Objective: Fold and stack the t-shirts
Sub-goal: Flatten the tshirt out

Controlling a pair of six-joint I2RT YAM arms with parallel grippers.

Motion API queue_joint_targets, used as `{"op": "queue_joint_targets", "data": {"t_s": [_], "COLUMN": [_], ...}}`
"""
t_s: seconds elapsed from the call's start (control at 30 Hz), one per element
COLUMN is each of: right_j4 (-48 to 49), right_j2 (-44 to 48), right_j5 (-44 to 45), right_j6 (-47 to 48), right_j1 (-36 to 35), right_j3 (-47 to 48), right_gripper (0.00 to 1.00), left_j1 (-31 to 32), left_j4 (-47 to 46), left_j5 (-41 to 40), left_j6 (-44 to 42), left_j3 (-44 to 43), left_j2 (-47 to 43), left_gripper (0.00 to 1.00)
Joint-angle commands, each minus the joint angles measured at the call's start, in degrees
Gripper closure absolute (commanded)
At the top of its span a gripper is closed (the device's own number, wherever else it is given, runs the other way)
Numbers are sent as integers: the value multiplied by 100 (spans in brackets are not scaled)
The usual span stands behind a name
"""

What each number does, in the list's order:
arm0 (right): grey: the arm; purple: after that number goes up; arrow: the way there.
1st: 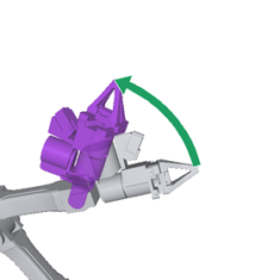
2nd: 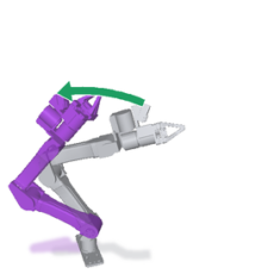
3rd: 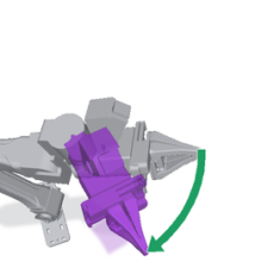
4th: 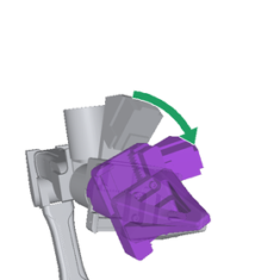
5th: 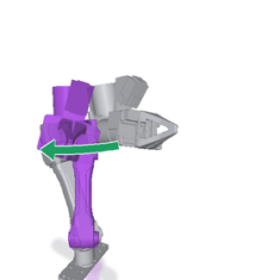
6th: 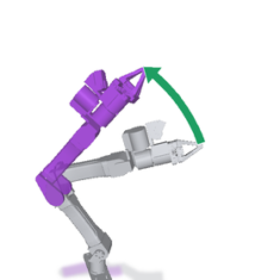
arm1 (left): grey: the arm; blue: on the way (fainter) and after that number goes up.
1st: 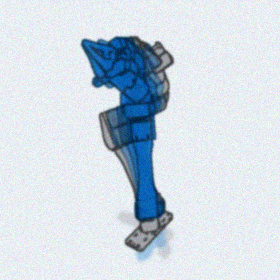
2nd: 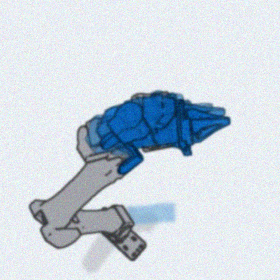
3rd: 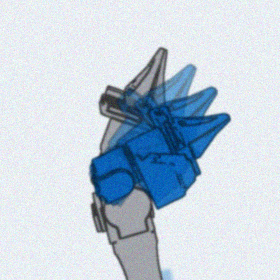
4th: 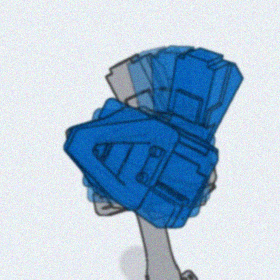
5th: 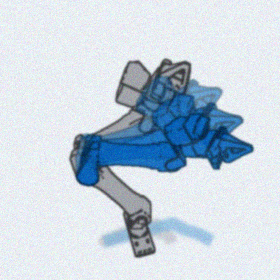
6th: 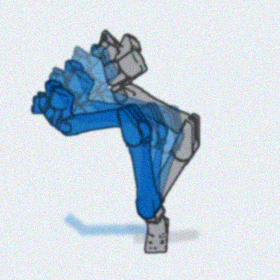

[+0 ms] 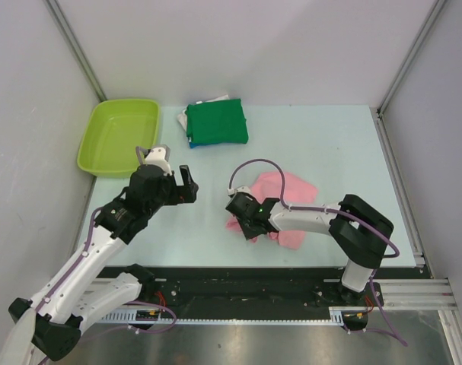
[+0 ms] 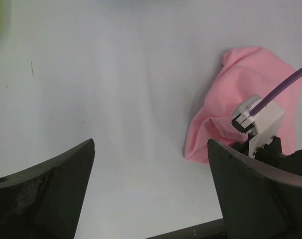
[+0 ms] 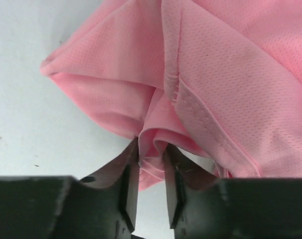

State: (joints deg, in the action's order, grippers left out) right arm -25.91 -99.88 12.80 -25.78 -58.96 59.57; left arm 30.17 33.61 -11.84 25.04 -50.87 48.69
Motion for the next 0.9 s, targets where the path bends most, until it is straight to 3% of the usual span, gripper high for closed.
{"op": "queue_joint_targets", "data": {"t_s": [0.0, 0.03, 0.17, 0.27, 0.4, 0.53, 0.67, 0.77, 0.87], "right_j4": [-10, -10, 42, -229, -493, -1432, -2188, -2453, -2594], "right_j2": [-260, -243, 29, 310, 671, 443, 311, 538, 916], "right_j5": [3, 3, 47, 161, 302, 889, 1584, 1961, 2262], "right_j6": [-111, -129, -120, 99, 538, 916, 1128, 1119, 970], "right_j1": [-142, -177, -326, -327, -292, -195, 102, 445, 814], "right_j3": [-191, -191, -69, 781, 2398, 5039, 6492, 6874, 6377], "right_gripper": [90, 100, 100, 100, 100, 100, 100, 100, 100], "left_j1": [-38, -38, -38, -38, -38, -38, -38, -47, -38], "left_j4": [-126, -126, -108, -117, -117, -39, 93, 137, 173], "left_j5": [-3, -3, -82, -91, 14, 94, 50, 76, 164], "left_j6": [54, 45, 1, 1, 71, 124, 80, 45, -8], "left_j3": [25, 25, -28, -116, -239, -274, -336, -441, -555], "left_j2": [-26, -26, -61, -43, -52, -201, -403, -509, -500], "left_gripper": [0, 0, 0, 0, 0, 0, 0, 0, 0]}}
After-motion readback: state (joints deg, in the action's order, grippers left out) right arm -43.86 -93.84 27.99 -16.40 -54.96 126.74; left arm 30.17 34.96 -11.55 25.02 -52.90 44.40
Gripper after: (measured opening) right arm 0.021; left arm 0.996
